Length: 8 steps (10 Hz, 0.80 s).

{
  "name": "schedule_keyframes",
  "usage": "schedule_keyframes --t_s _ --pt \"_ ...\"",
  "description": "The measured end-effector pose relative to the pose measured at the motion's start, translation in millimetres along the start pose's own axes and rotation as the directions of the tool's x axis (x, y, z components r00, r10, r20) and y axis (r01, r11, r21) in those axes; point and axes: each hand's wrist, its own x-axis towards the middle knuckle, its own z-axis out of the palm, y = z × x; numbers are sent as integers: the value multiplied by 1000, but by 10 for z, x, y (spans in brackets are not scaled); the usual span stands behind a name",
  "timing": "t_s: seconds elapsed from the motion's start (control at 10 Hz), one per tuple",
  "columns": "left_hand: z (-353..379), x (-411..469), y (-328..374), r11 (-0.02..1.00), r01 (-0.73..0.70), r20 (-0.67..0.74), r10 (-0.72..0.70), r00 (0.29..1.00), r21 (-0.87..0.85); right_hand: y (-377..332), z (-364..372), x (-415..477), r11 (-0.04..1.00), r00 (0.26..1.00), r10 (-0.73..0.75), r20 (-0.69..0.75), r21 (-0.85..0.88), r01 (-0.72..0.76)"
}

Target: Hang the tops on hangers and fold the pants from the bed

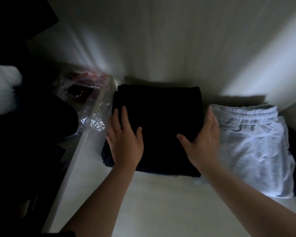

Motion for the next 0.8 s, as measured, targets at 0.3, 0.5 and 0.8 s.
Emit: schedule_keyframes --t_s 0.3,0.5,0.8 --pt "265 -523 -206 938 -296 255 246 935 178 74 339 -343 859 869 -312 383 -277 431" --pt "337 -398 -235 950 -249 423 151 894 187 107 426 -213 858 824 -154 545 -339 385" --pt "-37 -1119 -164 989 -132 606 63 793 71 138 -113 -840 833 772 -10 635 -422 358"
